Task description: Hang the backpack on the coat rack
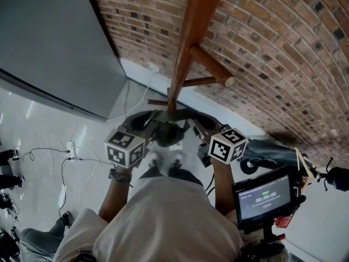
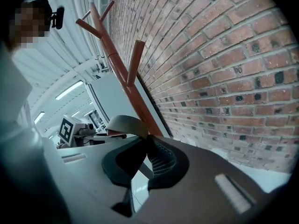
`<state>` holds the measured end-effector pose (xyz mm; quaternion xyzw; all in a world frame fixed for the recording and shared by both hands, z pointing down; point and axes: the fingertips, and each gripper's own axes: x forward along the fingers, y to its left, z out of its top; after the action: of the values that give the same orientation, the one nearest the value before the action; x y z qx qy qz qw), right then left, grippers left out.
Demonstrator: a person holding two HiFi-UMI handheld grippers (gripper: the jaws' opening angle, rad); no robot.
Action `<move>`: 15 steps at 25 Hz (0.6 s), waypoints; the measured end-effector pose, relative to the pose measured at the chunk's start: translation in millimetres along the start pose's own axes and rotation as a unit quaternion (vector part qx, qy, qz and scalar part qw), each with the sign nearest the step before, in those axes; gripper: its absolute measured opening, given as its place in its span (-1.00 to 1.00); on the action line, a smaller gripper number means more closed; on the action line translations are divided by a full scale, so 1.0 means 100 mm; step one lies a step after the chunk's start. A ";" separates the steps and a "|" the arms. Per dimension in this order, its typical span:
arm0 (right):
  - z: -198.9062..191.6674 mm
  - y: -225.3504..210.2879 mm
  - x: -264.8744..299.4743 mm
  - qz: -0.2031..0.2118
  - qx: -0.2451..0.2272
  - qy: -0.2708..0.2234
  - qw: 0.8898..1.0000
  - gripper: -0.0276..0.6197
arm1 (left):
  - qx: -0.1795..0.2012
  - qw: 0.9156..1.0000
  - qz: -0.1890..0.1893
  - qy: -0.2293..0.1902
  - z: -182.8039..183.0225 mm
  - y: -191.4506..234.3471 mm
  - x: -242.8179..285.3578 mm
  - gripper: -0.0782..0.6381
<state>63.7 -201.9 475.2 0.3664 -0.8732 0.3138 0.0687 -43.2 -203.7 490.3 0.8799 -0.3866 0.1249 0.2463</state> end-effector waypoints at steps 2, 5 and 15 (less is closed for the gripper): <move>-0.01 0.00 0.01 0.001 0.000 0.002 1.000 -0.89 | 0.001 1.000 -0.001 0.001 -0.01 0.00 0.01 -0.62; -0.03 -0.01 0.03 0.002 0.001 0.005 1.000 -0.89 | 0.001 1.000 -0.003 0.003 -0.02 0.00 0.03 -0.62; -0.14 0.00 0.12 0.013 0.008 0.021 1.000 -0.89 | -0.002 1.000 -0.014 0.013 -0.09 -0.04 0.12 -0.62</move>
<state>53.4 -200.7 490.0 0.3493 -0.8735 0.3294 0.0804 -32.5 -203.5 501.3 0.8833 -0.3710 0.1317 0.2545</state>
